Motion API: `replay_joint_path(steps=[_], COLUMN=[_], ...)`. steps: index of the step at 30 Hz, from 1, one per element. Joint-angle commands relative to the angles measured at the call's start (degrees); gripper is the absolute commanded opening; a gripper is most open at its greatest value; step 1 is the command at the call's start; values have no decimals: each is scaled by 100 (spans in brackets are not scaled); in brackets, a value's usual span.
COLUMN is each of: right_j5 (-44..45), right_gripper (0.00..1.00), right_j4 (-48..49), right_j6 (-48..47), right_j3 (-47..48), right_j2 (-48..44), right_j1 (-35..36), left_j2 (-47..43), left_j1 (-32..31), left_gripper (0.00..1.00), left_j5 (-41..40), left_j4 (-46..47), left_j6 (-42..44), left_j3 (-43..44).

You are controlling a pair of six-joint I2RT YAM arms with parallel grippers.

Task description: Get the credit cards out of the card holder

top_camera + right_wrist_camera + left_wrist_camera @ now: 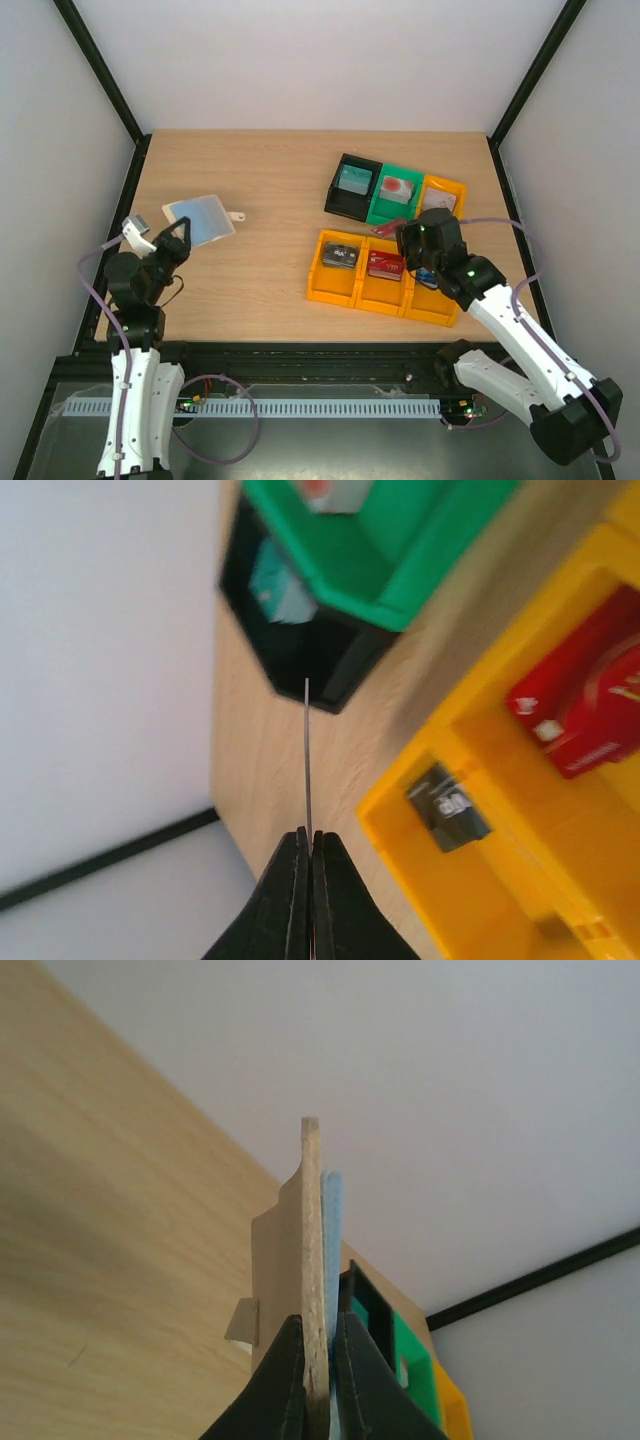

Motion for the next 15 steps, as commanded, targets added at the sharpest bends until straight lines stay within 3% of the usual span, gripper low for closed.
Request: replay_joint_path(steps=[1,7,12,15], right_j5=[433,890,903,962], right_gripper=[2,1,1,1], right_j4=[-220,-1165,-443,-370], right_j6=[1847,2315,3095,3120], right_j3=[-506,-278,-982,-881], right_j2=[345,682,523,823], right_j1=[23,111,154,180], left_j2=[-176,-388,-432,-425], left_j1=[64,72,78,75], left_gripper=[2,2,2,2], left_j5=[-340,-452,-440,-430], left_j4=[-407,-741,-677,-655], left_j6=[-190,-373,-475,-493], left_j3=[-206,-570,-765,-783])
